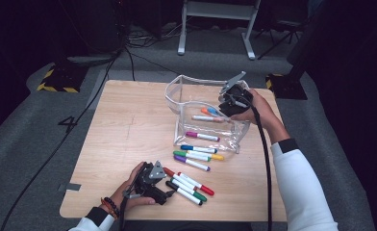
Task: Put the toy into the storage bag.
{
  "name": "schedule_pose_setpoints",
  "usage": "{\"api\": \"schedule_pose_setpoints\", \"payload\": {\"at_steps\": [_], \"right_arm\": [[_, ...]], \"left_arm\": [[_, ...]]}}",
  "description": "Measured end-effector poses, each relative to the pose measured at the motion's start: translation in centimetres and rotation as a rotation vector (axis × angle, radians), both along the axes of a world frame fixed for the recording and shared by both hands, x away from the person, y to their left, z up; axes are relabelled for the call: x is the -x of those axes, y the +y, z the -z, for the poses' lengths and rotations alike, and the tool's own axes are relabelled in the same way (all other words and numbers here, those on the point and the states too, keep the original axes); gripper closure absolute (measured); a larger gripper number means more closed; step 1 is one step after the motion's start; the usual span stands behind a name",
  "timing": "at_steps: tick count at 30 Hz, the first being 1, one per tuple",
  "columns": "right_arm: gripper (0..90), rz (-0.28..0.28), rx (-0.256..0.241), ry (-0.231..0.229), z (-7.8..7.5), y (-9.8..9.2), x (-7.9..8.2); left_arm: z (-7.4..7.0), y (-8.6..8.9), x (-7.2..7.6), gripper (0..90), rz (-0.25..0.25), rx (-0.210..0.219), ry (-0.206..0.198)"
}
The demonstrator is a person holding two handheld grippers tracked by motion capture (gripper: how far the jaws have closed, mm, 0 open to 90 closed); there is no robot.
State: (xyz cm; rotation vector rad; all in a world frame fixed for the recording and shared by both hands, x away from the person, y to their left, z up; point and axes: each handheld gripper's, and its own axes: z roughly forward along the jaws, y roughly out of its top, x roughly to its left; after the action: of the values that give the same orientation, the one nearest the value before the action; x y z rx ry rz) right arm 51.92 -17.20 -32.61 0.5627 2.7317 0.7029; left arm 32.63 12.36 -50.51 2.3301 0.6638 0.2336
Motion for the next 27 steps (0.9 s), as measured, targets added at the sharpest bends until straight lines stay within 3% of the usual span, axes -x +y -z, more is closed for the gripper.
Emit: {"api": "schedule_pose_setpoints", "payload": {"at_steps": [2,4,13,18,23,27], "right_arm": [[73.9,-0.021,-0.004,0.014,0.0,0.0,0.3],[68.1,-0.028,0.001,0.005,0.0,0.2,0.4],[50.5,0.049,-0.070,-0.113,-1.4,-1.1,1.0],[41.3,0.087,-0.201,-0.177,-3.2,-3.0,2.3],[37.4,0.080,-0.334,-0.232,-4.6,-5.1,5.4],[38.0,0.052,-0.375,-0.268,-4.5,-6.3,8.1]], "left_arm": [[0.0,0.0,0.0,3.0,0.001,0.000,0.000],[0.0,0.0,0.0,3.0,0.001,0.000,0.001],[0.0,0.0,0.0,3.0,0.001,0.000,0.001],[0.0,0.0,0.0,3.0,0.002,-0.001,0.001],[0.0,0.0,0.0,3.0,0.000,0.001,0.001],[0.0,0.0,0.0,3.0,0.001,0.000,0.001]]}}
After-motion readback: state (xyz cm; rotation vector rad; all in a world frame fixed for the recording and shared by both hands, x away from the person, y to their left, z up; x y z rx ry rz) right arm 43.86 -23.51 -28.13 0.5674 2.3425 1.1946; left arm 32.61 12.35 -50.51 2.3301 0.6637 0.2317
